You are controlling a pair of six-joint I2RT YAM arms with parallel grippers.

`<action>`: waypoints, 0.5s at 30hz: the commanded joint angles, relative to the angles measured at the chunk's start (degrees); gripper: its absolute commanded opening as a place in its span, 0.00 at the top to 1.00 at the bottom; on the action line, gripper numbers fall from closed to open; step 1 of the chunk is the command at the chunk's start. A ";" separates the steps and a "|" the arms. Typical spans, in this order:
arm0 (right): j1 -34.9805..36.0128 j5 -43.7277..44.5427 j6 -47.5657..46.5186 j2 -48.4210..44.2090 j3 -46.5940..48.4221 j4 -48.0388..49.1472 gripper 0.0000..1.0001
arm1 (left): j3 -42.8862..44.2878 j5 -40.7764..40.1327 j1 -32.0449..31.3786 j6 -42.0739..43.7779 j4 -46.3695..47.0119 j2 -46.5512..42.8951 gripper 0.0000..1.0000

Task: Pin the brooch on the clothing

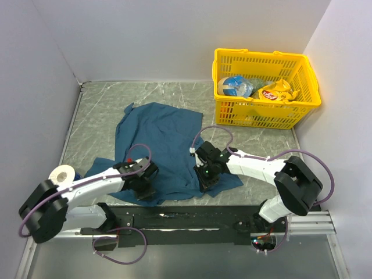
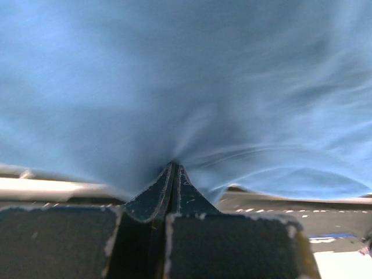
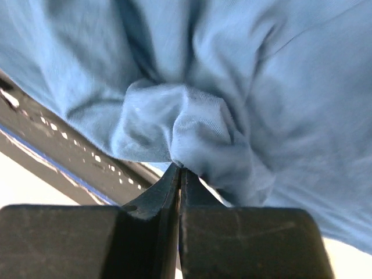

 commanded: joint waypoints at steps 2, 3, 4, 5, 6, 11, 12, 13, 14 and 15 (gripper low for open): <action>3.35 -0.52 -1.08 -3.11 3.39 -5.74 0.75 | 1.51 -5.68 -0.15 -4.72 -12.67 -6.67 0.99; 3.70 -0.34 -1.51 -3.64 3.92 -6.35 0.70 | 2.48 -7.69 -0.06 -4.72 -13.38 -7.12 0.99; 4.05 -0.08 -1.86 -4.26 4.54 -6.53 0.59 | 3.54 -8.75 0.11 -4.64 -13.99 -7.38 0.99; 4.06 0.01 -2.04 -5.74 5.85 -6.79 0.55 | 6.33 -9.98 0.20 -4.46 -14.52 -7.12 0.99; 4.14 0.01 -2.74 -6.63 6.73 -6.97 0.50 | 8.01 -11.12 0.29 -3.59 -14.79 -6.68 0.99; 4.06 2.90 -4.24 -11.82 14.10 -7.06 0.14 | 19.53 -16.59 5.98 3.17 -11.56 -1.24 0.93; 3.80 3.78 -4.68 -11.91 15.17 -6.62 0.11 | 20.50 -15.72 8.18 7.71 -9.62 -0.53 0.90; 3.53 5.70 -5.03 -11.21 16.05 -5.23 0.08 | 21.99 -13.71 13.07 9.58 -7.95 0.86 0.84; 3.01 6.33 -5.21 -10.25 18.49 -4.86 0.08 | 22.53 -12.12 15.47 11.78 -3.50 1.49 0.79; 2.65 6.77 -5.38 -8.94 19.91 -4.77 0.08 | 23.40 -11.06 17.76 15.89 -2.32 2.28 0.75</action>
